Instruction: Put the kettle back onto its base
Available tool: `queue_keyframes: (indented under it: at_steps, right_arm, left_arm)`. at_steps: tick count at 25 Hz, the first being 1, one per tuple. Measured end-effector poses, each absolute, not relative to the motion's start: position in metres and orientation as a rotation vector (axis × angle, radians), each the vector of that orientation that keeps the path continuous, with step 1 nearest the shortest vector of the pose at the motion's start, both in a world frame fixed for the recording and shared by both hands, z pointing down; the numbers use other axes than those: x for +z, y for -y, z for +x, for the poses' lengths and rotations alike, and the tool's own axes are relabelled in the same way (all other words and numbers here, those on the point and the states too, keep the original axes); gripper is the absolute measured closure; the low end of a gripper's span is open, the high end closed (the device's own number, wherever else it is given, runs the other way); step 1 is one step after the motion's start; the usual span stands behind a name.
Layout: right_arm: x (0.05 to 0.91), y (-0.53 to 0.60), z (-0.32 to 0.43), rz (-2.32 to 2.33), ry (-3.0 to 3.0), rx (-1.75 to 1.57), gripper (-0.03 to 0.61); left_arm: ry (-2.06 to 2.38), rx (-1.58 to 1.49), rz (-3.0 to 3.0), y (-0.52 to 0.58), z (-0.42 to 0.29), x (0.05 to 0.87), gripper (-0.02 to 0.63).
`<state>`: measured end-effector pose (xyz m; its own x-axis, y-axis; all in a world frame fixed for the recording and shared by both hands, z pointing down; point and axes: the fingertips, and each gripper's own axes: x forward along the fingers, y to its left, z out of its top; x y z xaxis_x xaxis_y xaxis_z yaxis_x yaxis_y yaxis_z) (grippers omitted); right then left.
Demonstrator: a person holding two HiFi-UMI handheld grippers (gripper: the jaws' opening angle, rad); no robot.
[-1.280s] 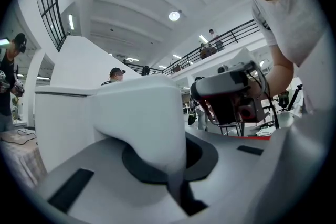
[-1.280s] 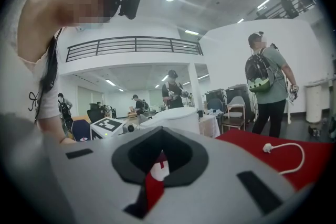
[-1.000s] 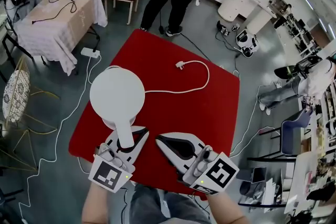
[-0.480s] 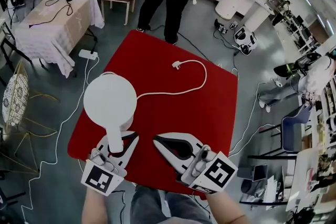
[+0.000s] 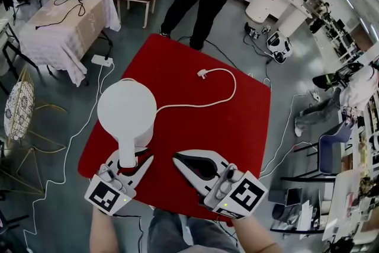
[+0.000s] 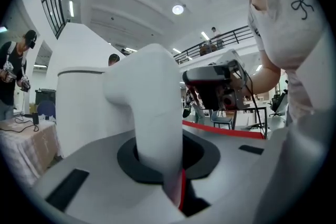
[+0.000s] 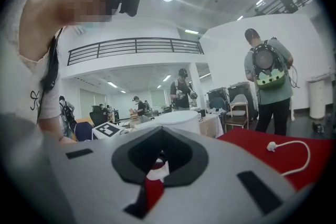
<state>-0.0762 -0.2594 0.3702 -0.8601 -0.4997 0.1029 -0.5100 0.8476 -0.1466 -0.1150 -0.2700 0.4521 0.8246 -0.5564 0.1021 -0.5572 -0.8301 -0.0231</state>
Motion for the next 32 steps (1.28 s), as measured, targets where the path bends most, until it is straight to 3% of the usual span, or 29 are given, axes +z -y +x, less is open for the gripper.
queue_keyframes:
  at_steps: [4, 21, 29, 31, 32]
  right_arm:
    - [0.371, 0.260, -0.080, 0.796, 2.963, 0.263, 0.572]
    - [0.358, 0.248, -0.096, 0.702, 3.016, 0.231, 0.572]
    - [0.350, 0.232, -0.091, 0.659, 3.040, 0.209, 0.572]
    - [0.347, 0.228, -0.093, 0.642, 3.050, 0.204, 0.572]
    - [0.346, 0.225, -0.095, 0.631, 3.055, 0.202, 0.572]
  left_arm:
    - [0.815, 0.173, 2.992, 0.262, -0.125, 0.450, 0.480]
    - [1.171, 0.416, 2.869, 0.248, -0.189, 0.451, 0.465]
    - [1.400, 0.198, 2.724, 0.220, -0.219, 0.438, 0.463]
    - [1.442, 0.183, 2.724, 0.211, -0.215, 0.432, 0.482]
    - [1.462, 0.173, 2.724, 0.208, -0.211, 0.427, 0.527]
